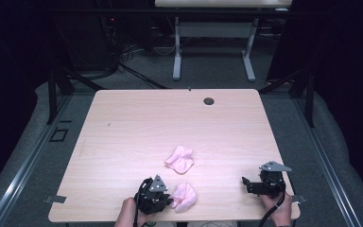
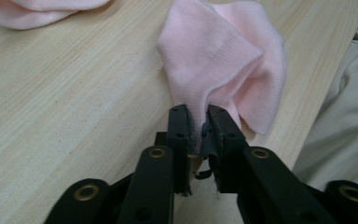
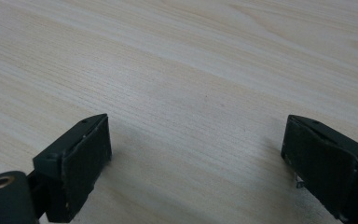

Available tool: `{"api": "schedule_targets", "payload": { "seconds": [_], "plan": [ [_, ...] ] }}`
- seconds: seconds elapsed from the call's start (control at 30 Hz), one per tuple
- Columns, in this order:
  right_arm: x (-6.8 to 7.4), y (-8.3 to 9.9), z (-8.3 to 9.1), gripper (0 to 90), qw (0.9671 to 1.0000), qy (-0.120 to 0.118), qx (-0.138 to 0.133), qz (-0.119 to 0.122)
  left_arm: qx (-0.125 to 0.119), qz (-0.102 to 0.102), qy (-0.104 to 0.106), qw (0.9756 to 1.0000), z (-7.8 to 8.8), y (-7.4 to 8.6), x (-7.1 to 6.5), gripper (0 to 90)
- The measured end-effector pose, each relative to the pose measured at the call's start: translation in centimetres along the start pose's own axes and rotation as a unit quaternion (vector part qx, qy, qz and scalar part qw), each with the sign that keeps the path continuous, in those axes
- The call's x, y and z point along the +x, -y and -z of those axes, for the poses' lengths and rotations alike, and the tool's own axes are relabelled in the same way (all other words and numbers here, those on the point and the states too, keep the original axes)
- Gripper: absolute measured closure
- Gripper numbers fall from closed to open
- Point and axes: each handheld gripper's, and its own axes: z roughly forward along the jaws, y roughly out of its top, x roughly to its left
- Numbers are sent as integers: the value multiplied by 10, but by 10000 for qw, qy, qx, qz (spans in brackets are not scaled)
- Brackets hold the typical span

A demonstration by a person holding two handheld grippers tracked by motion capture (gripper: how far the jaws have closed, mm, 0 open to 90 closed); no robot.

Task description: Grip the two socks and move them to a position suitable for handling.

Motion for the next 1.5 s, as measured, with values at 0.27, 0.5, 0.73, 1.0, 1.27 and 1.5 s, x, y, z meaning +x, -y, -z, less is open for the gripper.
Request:
{"api": "schedule_targets", "payload": {
  "seconds": [0.27,0.5,0.73,1.0,1.27,1.5],
  "plan": [
    [0,0,1,90,10000,22,-11,-32,-353,429,103,9984,16,-8,17,845],
    [0,0,1,93,10000,32,-11,-38,-657,601,62,9960,37,-20,31,844],
    [0,0,1,95,10000,39,-7,-43,-783,596,-53,9951,56,-26,36,843],
    [18,-10,12,145,9995,-307,-21,10,-750,504,-65,9959,62,-40,32,843],
    [102,-57,38,274,9848,-1263,-303,1155,-611,306,48,9977,56,-59,26,841],
    [168,-93,43,406,9579,-1753,-442,2229,-505,169,233,9983,52,-73,23,839]
  ]
}}
